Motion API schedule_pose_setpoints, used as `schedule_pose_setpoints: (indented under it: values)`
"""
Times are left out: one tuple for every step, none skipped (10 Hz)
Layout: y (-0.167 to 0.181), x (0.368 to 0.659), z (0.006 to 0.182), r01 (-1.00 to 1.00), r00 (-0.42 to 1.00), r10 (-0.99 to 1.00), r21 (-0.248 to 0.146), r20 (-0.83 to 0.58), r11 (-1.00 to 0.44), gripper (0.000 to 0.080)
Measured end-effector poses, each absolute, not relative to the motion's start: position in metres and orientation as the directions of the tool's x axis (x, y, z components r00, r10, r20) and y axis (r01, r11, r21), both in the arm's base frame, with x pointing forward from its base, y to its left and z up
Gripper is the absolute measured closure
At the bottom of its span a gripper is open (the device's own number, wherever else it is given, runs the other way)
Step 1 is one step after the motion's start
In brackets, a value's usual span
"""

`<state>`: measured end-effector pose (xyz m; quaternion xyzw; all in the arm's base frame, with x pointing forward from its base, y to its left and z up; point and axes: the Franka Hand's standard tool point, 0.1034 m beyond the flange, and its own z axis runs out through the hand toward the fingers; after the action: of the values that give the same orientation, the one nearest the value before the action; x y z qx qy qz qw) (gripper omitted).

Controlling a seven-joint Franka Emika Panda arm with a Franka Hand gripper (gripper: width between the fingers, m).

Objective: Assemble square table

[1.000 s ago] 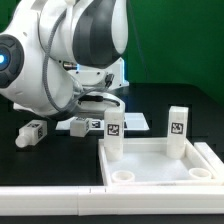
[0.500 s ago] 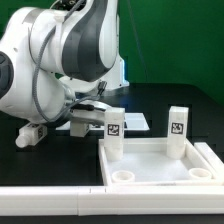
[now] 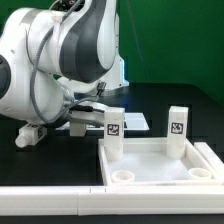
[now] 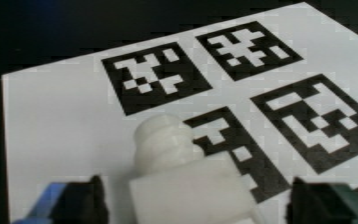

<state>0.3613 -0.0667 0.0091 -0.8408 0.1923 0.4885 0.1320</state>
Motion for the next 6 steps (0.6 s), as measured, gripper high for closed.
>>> schedule_pose_setpoints:
  values:
    - [-0.067,0.361,0.009,-0.452,0.449,-0.194,-0.034,-0.872,-0.891,0.0464]
    - [-0.067,0.361,0.009,-0.452,0.449,-0.194,-0.034,-0.872,-0.891,0.0464]
    - [-0.067,0.363,0.010,-0.448,0.456,-0.192,-0.038,-0.869,-0.893,0.0517]
    - [-0.067,0.370,0.014,-0.434,0.494,-0.182,-0.060,-0.850,-0.899,0.0517]
    - [-0.069,0.374,0.026,-0.433,0.505,-0.167,-0.082,-0.847,-0.897,0.0517]
    - [-0.071,0.379,0.040,-0.435,0.522,-0.162,-0.098,-0.837,-0.895,0.0517]
